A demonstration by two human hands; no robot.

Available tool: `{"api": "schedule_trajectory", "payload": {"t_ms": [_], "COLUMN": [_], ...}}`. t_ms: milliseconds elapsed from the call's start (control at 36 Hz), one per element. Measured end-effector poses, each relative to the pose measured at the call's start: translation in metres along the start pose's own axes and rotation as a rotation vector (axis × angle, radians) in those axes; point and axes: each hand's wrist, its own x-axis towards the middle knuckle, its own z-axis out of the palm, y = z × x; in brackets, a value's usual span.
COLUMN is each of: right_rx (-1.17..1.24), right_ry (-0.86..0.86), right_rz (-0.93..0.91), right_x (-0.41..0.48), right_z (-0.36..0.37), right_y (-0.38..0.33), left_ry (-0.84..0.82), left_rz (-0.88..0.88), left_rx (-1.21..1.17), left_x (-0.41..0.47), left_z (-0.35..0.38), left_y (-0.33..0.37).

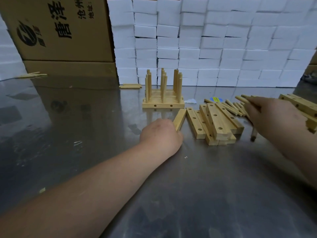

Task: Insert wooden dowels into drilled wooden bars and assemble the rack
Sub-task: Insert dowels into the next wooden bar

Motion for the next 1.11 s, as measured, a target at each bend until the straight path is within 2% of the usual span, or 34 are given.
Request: {"api": "schedule_trajectory", "payload": {"t_ms": [167,250,361,417,611,861,1111], "right_rx": [0.193,0.282,0.370,0.399,0.400,0.406,0.516], "right_ry": [-0.010,-0.038,-0.072,-0.078,-0.071,-0.160,-0.068], "right_rz": [-0.193,-0.279,-0.350,-0.360,-0.419,-0.447,-0.474], "right_x": [-0.022,-0.035,-0.042,-0.043,-0.050,-0.049,-0.050], "right_z": [-0.020,-0.025,-0.025,-0.024,-0.023,-0.017,-0.018], "right_y": [-0.028,-0.040,-0.046,-0.047,-0.054,-0.051,-0.052], "left_ry": [0.145,0.229,0.139,0.072,-0.090,-0.137,-0.122], "left_rz": [-0.073,-0.074,-0.107,-0.107,-0.004,0.017,0.062], "left_rx": [-0.311,-0.620,-1.087,-1.206,-1.333,-1.371,-1.397], "left_x": [0.001,-0.003,-0.010,-0.012,-0.019,-0.020,-0.019], "left_z": [-0.008,-0.009,-0.008,-0.008,-0.009,-0.008,-0.009], "left_y": [-0.006,-0.005,0.003,0.006,0.009,0.011,0.008]}}
